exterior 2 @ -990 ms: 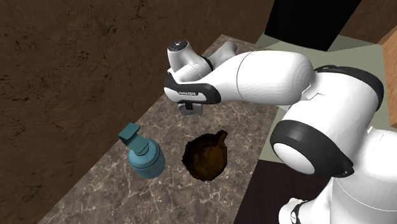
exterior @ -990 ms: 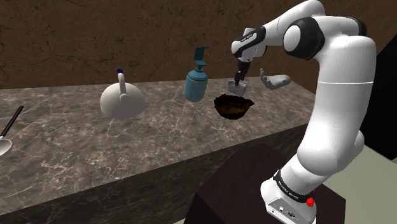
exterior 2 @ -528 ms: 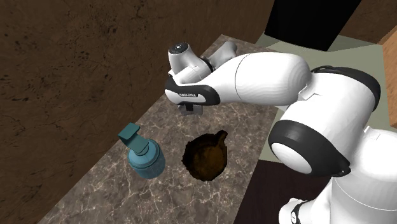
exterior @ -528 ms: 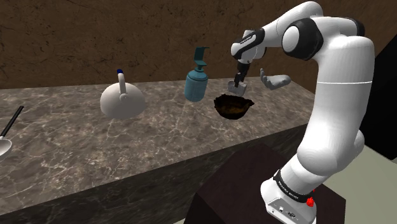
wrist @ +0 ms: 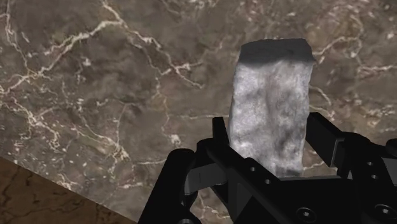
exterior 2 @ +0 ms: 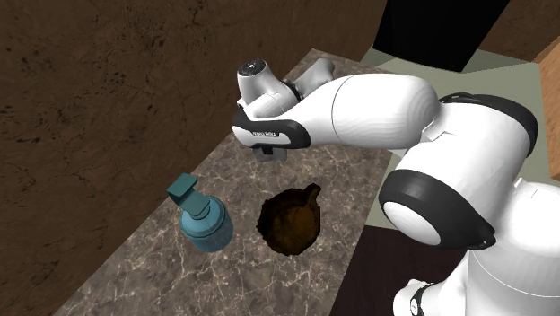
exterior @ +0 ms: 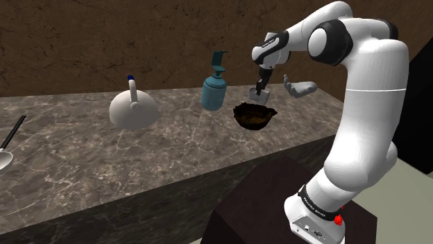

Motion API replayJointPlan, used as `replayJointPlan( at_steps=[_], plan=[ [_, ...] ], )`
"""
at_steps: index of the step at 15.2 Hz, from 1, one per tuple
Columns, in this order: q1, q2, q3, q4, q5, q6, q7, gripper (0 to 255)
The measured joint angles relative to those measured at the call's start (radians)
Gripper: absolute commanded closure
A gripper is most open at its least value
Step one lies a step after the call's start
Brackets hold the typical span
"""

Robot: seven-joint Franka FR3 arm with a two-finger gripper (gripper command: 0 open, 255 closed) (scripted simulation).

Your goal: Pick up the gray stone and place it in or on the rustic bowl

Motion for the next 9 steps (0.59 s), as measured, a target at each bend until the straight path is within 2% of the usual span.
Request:
replayJointPlan(
  at_steps=[9],
  plan=[
    [0.004,-0.028,-0.007,0.023,-0.011,-0.052,0.000,255]
  ],
)
